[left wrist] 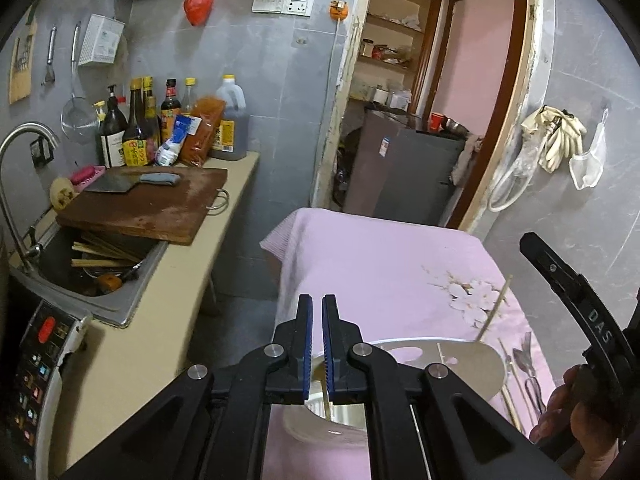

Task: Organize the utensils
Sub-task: 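Carry chopstick and gold spoon over the white basket and open both tools, then move both tools back to the utensils on the cloth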

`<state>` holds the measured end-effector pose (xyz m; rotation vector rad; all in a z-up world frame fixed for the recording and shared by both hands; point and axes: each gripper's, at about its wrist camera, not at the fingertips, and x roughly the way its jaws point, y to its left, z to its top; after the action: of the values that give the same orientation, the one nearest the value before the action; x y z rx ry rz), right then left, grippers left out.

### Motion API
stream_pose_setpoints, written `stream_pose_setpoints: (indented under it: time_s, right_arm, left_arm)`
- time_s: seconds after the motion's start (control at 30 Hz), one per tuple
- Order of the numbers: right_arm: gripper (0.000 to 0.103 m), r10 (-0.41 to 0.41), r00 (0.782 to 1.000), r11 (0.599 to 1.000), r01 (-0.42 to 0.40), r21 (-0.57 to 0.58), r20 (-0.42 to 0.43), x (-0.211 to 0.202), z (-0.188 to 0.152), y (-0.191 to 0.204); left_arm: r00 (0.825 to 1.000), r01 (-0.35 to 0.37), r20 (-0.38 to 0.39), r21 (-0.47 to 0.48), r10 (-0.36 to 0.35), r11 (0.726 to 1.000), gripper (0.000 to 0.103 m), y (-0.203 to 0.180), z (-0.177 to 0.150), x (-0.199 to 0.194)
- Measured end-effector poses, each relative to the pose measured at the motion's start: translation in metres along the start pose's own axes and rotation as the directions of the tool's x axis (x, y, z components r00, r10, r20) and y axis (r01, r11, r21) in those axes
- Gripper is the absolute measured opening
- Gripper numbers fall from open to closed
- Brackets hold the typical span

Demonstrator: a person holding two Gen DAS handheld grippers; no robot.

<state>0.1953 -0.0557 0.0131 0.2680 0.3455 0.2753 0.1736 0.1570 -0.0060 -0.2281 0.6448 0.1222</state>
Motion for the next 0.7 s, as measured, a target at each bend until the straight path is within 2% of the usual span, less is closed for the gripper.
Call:
stream_pose_setpoints:
  time_s: [0.07,0.1,0.17,0.23,0.33,0.37,0.43,0.53,0.7]
  right_arm:
    - [0.063,-0.015,1.000,1.000,0.015,-0.010,0.013,-0.010,0.004,-0.004]
    - [0.065,-0.021,1.000,1.000,0.021,-0.012,0.022,-0.015,0.007,-0.007]
    - [0.074,-0.038,0.999,0.999,0.039,-0.020,0.038,-0.027,0.012,-0.014]
    - [0.082,-0.056,0.997,0.998,0.057,-0.029,0.048,-0.036,0.017,-0.020]
    - [0.093,-0.087,0.994,0.995,0.090,-0.034,0.071,-0.052,0.025,-0.034]
    - [0.095,-0.094,0.993,0.995,0.097,-0.036,0.077,-0.056,0.027,-0.037]
    - [0.101,-0.118,0.988,0.991,0.123,-0.049,0.094,-0.067,0.032,-0.049]
    - [0.101,-0.144,0.984,0.986,0.151,-0.064,0.104,-0.079,0.038,-0.063]
    - [0.101,-0.197,0.975,0.975,0.205,-0.085,0.099,-0.095,0.044,-0.094]
  left_arm:
    - [1.000,0.007,0.004,0.005,-0.007,1.000,0.007,-0.004,0.000,-0.002]
    - [1.000,0.012,0.008,0.008,-0.012,1.000,0.012,-0.007,0.000,-0.004]
    - [1.000,0.025,0.018,0.013,-0.025,1.000,0.027,-0.012,0.000,-0.006]
    - [0.998,0.036,0.053,0.017,-0.037,0.999,0.051,-0.021,0.000,-0.013]
    - [0.995,0.046,0.090,0.037,-0.049,0.998,0.061,-0.036,0.000,-0.019]
    - [0.994,0.051,0.098,0.048,-0.055,0.998,0.064,-0.043,-0.001,-0.020]
    - [0.991,0.058,0.114,0.062,-0.065,0.996,0.076,-0.056,-0.002,-0.023]
    - [0.984,0.063,0.160,0.064,-0.073,0.996,0.088,-0.077,-0.006,-0.029]
    - [0.972,0.076,0.218,0.050,-0.085,0.996,0.099,-0.109,-0.012,-0.036]
